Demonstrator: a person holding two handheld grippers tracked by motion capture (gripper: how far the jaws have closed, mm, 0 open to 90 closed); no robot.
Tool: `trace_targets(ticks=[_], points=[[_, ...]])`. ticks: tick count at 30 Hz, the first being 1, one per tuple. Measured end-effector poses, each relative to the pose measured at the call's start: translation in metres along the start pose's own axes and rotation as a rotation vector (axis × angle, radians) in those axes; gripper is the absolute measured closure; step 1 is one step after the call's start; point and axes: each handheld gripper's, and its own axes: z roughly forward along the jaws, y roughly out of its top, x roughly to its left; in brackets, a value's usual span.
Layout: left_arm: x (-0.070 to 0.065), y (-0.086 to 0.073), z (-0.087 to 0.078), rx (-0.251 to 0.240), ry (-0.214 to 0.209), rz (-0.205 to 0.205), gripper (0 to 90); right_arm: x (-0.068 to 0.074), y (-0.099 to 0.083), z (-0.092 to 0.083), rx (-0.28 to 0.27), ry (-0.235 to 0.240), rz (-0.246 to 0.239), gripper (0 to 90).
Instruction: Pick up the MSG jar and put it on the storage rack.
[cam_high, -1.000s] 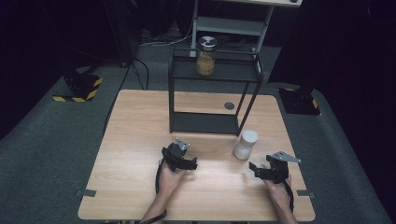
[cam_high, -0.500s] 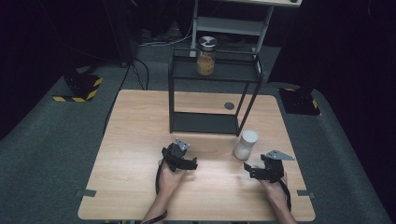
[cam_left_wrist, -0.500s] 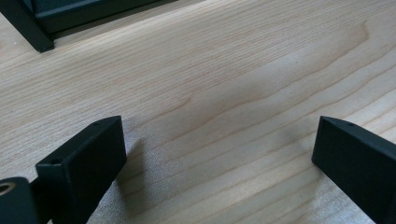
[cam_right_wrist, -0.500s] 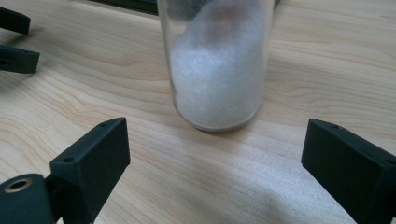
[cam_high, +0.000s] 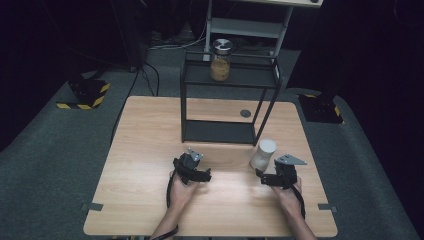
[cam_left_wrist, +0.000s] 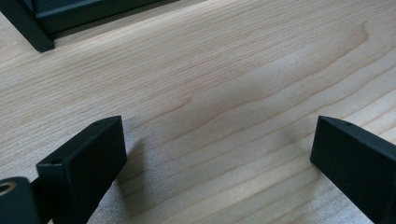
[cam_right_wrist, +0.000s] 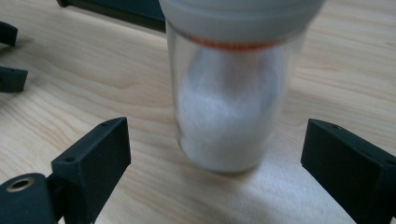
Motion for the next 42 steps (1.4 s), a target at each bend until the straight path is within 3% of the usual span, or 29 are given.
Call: trace_targets(ticks=[11, 22, 30, 42], points=[[0.000, 0.000, 0.000, -0.002, 0.002, -0.003, 4.1, -0.001, 0.016, 0.001, -0.017, -0.011, 0.019, 9.8], [-0.001, -0.001, 0.000, -0.005, 0.002, -0.006, 4.3, 0.004, 0.037, 0.004, -0.018, -0.024, -0.016, 11.2], [-0.001, -0.001, 0.000, -0.006, 0.005, -0.008, 4.8, 0.006, 0.044, 0.015, -0.019, -0.040, 0.018, 17.9], [-0.001, -0.001, 0.000, -0.006, 0.004, -0.009, 5.0, 0.012, 0.049, 0.020, -0.013, -0.058, -0.003, 28.0]])
